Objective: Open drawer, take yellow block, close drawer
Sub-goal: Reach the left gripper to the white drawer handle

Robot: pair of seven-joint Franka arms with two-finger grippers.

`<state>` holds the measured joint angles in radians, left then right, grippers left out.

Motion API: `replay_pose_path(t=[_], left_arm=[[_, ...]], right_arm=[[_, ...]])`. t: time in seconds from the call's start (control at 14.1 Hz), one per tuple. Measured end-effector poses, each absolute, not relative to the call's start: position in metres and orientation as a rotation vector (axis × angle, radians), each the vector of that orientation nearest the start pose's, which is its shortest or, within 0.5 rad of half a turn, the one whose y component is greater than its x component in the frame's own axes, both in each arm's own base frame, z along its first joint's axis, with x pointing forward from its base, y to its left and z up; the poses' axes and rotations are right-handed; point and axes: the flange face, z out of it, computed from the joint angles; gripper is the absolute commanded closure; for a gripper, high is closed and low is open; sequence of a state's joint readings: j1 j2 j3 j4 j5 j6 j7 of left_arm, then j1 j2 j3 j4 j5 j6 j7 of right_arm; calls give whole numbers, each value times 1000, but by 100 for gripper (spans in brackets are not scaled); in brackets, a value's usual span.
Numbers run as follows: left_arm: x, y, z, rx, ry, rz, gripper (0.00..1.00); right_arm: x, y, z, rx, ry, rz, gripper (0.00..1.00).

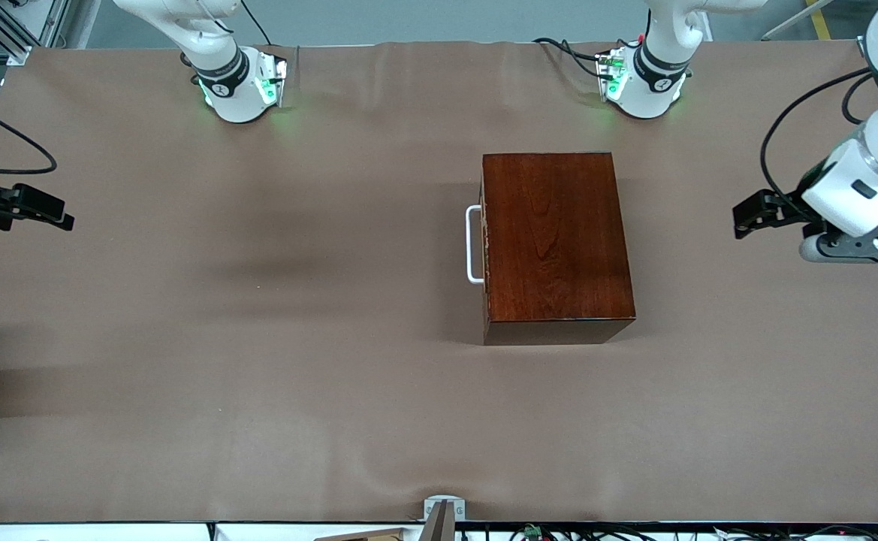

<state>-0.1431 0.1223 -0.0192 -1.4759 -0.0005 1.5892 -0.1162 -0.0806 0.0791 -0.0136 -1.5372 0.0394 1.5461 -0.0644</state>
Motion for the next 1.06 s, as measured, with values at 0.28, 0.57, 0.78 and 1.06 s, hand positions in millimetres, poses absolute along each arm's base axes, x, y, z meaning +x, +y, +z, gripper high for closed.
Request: replay_pose_path(t=[0.28, 0.57, 0.78, 1.06], left_arm=[[561, -227, 602, -3203, -68, 12, 0], [524, -369, 585, -3246, -128, 3, 0], [482, -457, 554, -3222, -44, -5, 0], [440, -532, 491, -3156, 98, -9, 0]], right_arm=[[573, -52, 590, -3095, 55, 115, 0], [573, -54, 590, -3095, 60, 116, 0], [573, -54, 590, -3095, 61, 115, 0], [573, -55, 590, -3095, 63, 115, 0]])
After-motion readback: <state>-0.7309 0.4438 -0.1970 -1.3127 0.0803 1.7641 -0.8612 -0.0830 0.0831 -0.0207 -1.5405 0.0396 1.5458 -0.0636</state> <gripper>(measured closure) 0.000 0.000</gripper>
